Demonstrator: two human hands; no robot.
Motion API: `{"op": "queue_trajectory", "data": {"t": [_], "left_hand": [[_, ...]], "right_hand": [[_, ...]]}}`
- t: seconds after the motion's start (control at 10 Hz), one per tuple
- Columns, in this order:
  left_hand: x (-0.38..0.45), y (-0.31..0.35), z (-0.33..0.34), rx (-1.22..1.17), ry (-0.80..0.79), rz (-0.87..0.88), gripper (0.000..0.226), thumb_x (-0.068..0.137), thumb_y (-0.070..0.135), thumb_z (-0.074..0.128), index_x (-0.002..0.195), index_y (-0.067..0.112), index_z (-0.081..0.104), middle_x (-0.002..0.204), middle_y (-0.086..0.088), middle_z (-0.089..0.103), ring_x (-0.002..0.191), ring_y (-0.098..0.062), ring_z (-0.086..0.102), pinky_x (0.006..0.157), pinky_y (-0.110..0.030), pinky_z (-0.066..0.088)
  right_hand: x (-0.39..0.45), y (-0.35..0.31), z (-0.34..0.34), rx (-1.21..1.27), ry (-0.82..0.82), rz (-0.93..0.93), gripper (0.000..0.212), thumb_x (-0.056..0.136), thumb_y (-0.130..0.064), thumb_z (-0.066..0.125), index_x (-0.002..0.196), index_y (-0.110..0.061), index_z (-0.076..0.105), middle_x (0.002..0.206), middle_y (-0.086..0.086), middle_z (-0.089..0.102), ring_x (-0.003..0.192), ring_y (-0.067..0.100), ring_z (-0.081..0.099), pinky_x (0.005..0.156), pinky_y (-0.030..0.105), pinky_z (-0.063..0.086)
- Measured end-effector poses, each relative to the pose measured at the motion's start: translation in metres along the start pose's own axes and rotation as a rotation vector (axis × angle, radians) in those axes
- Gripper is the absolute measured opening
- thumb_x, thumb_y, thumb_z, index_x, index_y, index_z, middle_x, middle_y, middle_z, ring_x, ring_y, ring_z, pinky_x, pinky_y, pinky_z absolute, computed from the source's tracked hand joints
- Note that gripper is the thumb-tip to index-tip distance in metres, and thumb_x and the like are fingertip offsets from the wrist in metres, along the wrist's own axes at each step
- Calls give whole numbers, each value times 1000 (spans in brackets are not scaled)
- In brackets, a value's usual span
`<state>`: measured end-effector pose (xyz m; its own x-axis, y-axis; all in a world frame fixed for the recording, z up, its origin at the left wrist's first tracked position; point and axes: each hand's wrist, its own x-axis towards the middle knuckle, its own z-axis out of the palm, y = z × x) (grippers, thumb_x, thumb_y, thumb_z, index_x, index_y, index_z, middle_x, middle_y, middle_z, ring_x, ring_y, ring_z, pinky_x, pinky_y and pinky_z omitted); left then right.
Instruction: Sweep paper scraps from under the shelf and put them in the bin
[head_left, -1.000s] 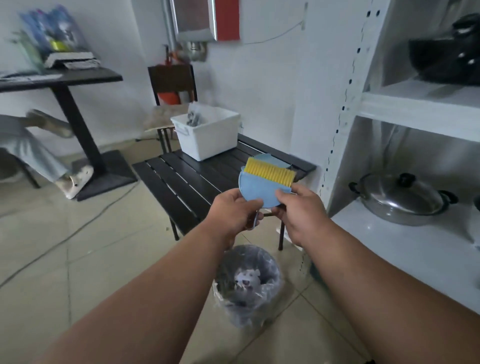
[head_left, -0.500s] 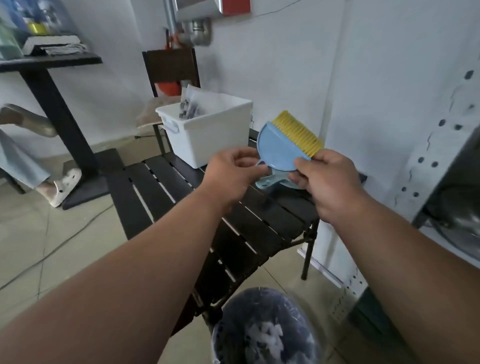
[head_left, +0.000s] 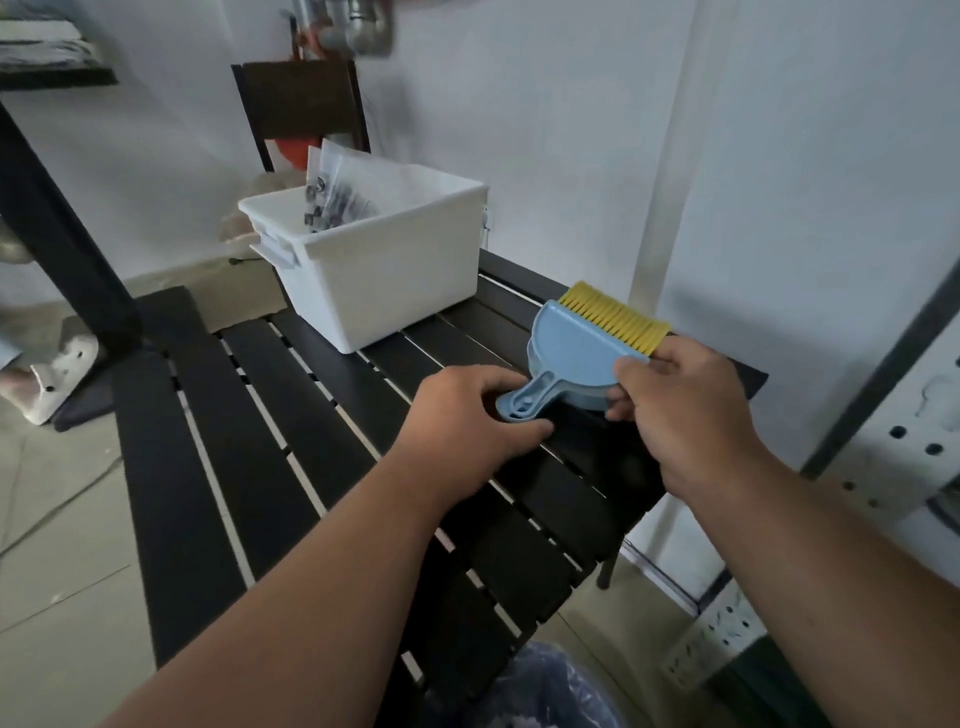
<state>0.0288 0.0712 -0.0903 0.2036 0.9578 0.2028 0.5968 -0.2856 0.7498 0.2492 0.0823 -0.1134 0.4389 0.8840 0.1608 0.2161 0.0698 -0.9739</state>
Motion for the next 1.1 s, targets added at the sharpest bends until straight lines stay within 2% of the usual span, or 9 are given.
{"op": "queue_trajectory", "data": {"t": [0.1, 0.2, 0.3, 0.4, 0.5, 0.7, 0.8, 1.0, 1.1], "left_hand": [[-1, -1, -3, -95, 8, 18, 37, 76, 35, 92, 100, 55, 72, 93, 29, 73, 88, 12, 67, 67, 3, 44], [-1, -1, -2, -120, 19, 42, 44, 78, 30, 91, 115, 49, 75, 98, 25, 74, 89, 7, 69, 72, -1, 47], [-1, -1, 2, -2, -1, 80, 37, 81, 32, 87, 115, 43, 79, 102, 21, 70, 93, 3, 65, 75, -7, 46], [-1, 0, 4, 9, 7, 69, 34, 82, 34, 86, 114, 40, 80, 101, 19, 69, 92, 1, 64, 77, -13, 46], [-1, -1, 5, 12, 26, 64, 33, 82, 33, 87, 114, 37, 80, 99, 18, 69, 90, 0, 64, 74, -11, 45], [0, 2, 4, 46, -5, 75, 37, 85, 35, 84, 122, 39, 77, 105, 18, 67, 91, -1, 62, 74, -13, 44], [1, 4, 3, 66, -22, 70, 37, 88, 37, 82, 124, 39, 76, 106, 18, 65, 91, -2, 61, 74, -15, 44], [2, 4, 3, 99, -45, 93, 42, 88, 39, 80, 130, 40, 72, 109, 21, 63, 94, 1, 59, 77, -15, 46], [-3, 9, 2, 158, -8, 129, 64, 86, 45, 81, 145, 42, 58, 121, 21, 57, 105, 1, 56, 89, -17, 50]], "right_hand": [[1, 0, -4, -56, 10, 11, 29, 72, -40, 63, 95, -23, 67, 74, 1, 72, 53, 13, 71, 47, 27, 56], [3, 1, -6, -97, -4, 21, 26, 72, -38, 65, 92, -21, 66, 74, 2, 70, 55, 12, 68, 44, 23, 51], [1, -1, -5, -171, -4, -26, 26, 78, -36, 64, 98, -20, 64, 84, 0, 65, 66, 13, 63, 42, 16, 46], [-5, -6, -3, -365, 75, -119, 34, 85, -34, 62, 117, -23, 58, 94, -2, 58, 77, 11, 56, 47, 6, 36], [-12, -10, -5, -462, 98, -168, 53, 92, -23, 63, 141, -27, 44, 118, 1, 52, 92, 10, 52, 44, -1, 35], [-25, -12, -5, -472, 19, -284, 36, 91, -17, 59, 126, -21, 66, 119, -2, 44, 104, 15, 59, 54, -12, 29], [-28, -11, -2, -504, -13, -331, 27, 91, -15, 60, 115, -15, 72, 121, -4, 53, 112, 14, 59, 59, -14, 29], [-29, -13, 0, -517, -21, -358, 27, 92, -16, 61, 116, -16, 72, 122, -1, 61, 114, 14, 61, 60, -14, 31], [-34, -22, -6, -500, -41, -357, 29, 93, -20, 62, 122, -19, 69, 123, -3, 58, 114, 11, 59, 60, -6, 43]]}}
